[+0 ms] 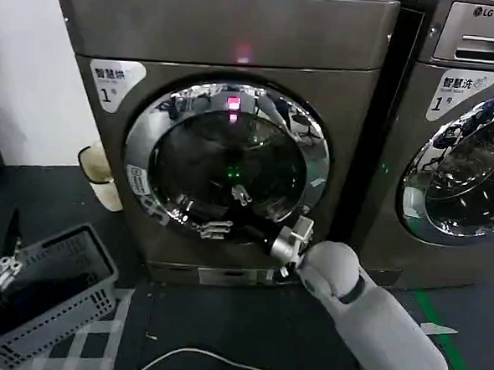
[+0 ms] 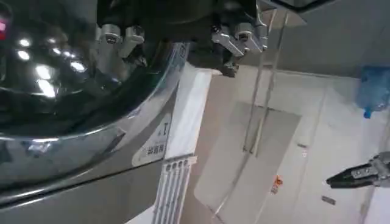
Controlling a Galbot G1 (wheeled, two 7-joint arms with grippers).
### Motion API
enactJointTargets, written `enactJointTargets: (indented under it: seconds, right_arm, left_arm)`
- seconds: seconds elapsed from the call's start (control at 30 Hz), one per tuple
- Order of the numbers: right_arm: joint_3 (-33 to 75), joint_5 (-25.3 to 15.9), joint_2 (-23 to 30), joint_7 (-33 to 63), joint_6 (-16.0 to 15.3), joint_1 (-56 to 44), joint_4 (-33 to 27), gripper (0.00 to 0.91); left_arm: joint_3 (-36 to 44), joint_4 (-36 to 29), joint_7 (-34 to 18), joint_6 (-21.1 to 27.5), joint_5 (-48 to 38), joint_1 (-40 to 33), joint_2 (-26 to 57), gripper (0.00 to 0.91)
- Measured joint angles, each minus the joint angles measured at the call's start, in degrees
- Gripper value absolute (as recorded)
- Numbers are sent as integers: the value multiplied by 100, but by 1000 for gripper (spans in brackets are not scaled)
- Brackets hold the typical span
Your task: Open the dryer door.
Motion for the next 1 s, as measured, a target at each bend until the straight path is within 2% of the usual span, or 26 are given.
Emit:
enactJointTargets:
  seconds: [0.57,1.0]
  right_arm:
    - [-370,-288,731,52,542,703,-1415,907]
    - [-495,-370,1232,-76,696,1027,-2214,907]
  left_arm:
    - [-7,-40,9,-22,10,43,-36,907]
    - [-7,-39,16,-34,14,57,-41,907]
